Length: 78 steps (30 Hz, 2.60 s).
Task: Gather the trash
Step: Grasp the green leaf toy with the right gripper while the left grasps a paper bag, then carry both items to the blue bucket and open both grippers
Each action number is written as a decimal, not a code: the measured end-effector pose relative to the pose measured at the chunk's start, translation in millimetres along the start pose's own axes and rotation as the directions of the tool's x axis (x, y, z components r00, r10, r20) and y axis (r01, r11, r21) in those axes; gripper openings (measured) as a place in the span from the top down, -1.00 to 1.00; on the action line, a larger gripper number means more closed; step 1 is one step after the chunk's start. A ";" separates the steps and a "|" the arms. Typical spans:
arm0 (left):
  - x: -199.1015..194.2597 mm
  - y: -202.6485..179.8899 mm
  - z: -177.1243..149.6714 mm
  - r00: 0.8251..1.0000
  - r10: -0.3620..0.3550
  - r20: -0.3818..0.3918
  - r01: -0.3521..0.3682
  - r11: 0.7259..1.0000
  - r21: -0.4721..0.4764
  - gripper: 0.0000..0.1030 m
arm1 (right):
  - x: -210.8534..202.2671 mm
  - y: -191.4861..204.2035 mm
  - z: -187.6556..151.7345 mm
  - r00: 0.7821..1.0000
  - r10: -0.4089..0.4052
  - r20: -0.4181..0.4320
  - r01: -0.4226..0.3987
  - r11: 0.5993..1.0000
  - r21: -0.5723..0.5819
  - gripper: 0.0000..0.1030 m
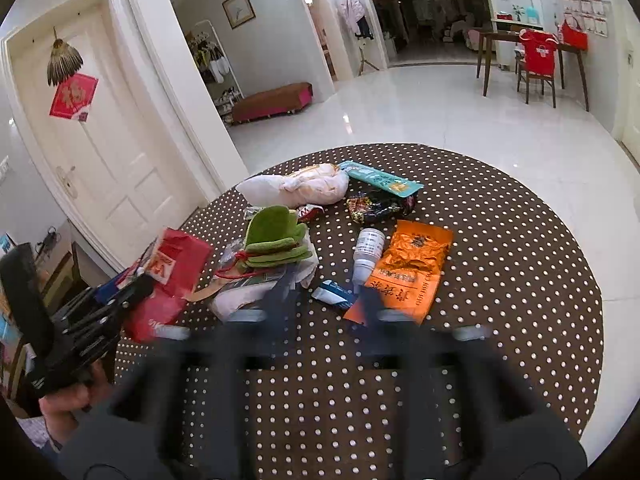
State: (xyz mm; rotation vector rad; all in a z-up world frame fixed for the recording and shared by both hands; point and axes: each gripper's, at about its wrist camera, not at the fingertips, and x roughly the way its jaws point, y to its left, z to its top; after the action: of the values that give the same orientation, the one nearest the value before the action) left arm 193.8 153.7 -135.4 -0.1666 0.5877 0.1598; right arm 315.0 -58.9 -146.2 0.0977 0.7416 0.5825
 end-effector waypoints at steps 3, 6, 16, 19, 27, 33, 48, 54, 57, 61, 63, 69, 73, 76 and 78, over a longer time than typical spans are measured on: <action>-4.0 5.1 -2.8 1.000 0.016 0.007 -0.016 1.000 -0.002 0.03 | 18.3 9.1 5.4 1.000 0.023 -0.020 -0.024 0.999 -0.038 -0.54; -8.9 13.2 -5.1 0.999 0.044 0.015 -0.043 0.999 -0.013 0.03 | 48.4 32.5 14.4 0.998 0.029 -0.062 -0.035 0.995 -0.098 -0.53; -11.1 38.0 -5.8 0.998 0.060 0.004 -0.059 0.997 -0.044 0.03 | 128.1 72.1 16.9 0.976 -0.049 -0.210 0.004 0.978 -0.210 0.82; -11.5 38.3 -2.8 0.998 0.055 0.014 -0.054 0.997 -0.056 0.03 | 102.3 66.0 20.5 0.989 -0.016 -0.149 -0.012 0.983 -0.184 0.89; -15.4 18.2 4.9 0.999 0.007 0.051 -0.005 0.999 -0.043 0.03 | 36.0 34.2 31.6 0.997 0.058 -0.040 -0.062 0.992 -0.113 0.88; -24.5 2.9 5.9 0.997 0.004 0.073 -0.001 1.000 -0.030 0.03 | 51.9 36.6 23.1 0.996 0.022 -0.086 -0.037 0.984 -0.173 -0.55; -28.4 23.9 6.0 0.996 0.054 0.064 -0.050 0.997 -0.056 0.03 | 112.2 58.5 21.4 0.980 0.005 -0.198 -0.057 0.964 -0.261 0.72; -34.1 -5.8 15.1 0.995 -0.007 0.097 0.009 1.000 -0.028 0.03 | 38.4 30.7 33.1 0.998 0.047 -0.047 -0.056 0.978 -0.201 0.72; -38.9 -28.2 21.4 0.992 -0.047 0.118 0.047 0.999 0.002 0.03 | 1.3 11.8 35.3 0.998 0.055 0.022 -0.050 0.984 -0.168 0.72; -43.4 -64.6 27.0 0.984 -0.113 0.136 0.108 0.993 0.044 0.03 | -59.1 -25.8 28.4 0.993 0.036 0.116 -0.024 0.994 -0.104 0.72; -44.4 -88.3 28.9 0.977 -0.160 0.139 0.151 0.986 0.070 0.03 | -90.0 -46.6 24.3 0.987 -0.001 0.163 0.012 0.998 -0.067 0.72; -42.8 -170.1 21.3 0.945 -0.309 0.102 0.292 0.944 0.154 0.03 | -168.9 -114.7 -9.0 0.960 -0.160 0.230 0.152 0.987 0.055 0.72; -41.7 -223.9 8.9 0.917 -0.395 0.059 0.377 0.904 0.201 0.03 | -207.9 -162.0 -40.5 0.936 -0.272 0.224 0.242 0.959 0.150 0.72; -38.7 -260.8 -2.8 0.890 -0.455 0.013 0.440 0.867 0.235 0.03 | -222.9 -207.1 -69.3 0.922 -0.339 0.184 0.290 0.924 0.251 0.72; -36.2 -286.6 -12.7 0.875 -0.484 -0.020 0.473 0.843 0.258 0.03 | -224.9 -234.9 -89.6 0.910 -0.392 0.131 0.339 0.890 0.305 0.72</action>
State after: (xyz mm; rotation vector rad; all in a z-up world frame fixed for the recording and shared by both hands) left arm 213.7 -131.8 -93.9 -0.0549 0.4993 -0.4005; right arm 232.9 -386.0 -142.3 0.2619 0.6301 0.1000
